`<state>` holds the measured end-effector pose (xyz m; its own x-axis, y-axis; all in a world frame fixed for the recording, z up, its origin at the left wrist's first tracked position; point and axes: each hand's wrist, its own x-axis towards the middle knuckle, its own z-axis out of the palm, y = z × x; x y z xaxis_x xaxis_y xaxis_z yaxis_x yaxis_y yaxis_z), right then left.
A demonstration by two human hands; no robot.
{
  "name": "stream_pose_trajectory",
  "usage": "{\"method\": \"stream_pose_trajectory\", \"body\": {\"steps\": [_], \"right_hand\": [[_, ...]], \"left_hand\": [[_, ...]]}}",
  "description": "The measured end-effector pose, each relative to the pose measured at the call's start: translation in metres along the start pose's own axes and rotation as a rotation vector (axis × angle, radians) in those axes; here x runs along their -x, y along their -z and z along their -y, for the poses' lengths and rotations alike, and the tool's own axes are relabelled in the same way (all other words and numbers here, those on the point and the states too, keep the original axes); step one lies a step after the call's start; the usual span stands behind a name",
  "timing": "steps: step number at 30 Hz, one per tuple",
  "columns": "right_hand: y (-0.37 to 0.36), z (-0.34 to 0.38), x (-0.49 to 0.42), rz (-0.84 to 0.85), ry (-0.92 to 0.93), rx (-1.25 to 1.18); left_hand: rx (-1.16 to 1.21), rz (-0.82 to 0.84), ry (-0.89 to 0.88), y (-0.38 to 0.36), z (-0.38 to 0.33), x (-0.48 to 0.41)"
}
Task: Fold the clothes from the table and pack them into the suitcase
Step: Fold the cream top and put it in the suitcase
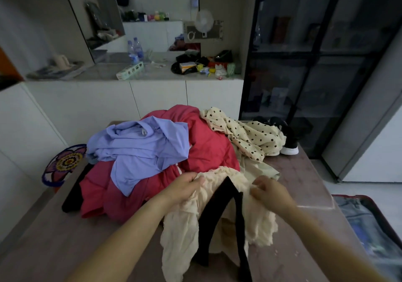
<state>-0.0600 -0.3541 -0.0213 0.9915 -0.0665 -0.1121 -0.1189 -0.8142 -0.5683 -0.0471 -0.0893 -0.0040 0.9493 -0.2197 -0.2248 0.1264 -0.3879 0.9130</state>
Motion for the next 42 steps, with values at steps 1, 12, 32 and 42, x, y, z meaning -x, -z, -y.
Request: {"method": "stream_pose_trajectory", "body": {"steps": [1,12,32,42], "right_hand": [[-0.003,0.001,0.003,-0.066,0.058,0.018],[-0.06,-0.005,0.032,-0.118,0.164,-0.098],[-0.114,0.009,0.037,0.262,0.049,0.651],[0.008,-0.011,-0.008,0.009,0.003,0.447]], "left_hand": [[0.004,-0.016,0.003,-0.005,-0.004,-0.002],[-0.455,-0.505,-0.011,-0.013,0.0,-0.011],[-1.101,-0.264,0.114,-0.02,0.052,0.029],[-0.916,-0.431,0.144,0.008,0.009,0.014]]}}
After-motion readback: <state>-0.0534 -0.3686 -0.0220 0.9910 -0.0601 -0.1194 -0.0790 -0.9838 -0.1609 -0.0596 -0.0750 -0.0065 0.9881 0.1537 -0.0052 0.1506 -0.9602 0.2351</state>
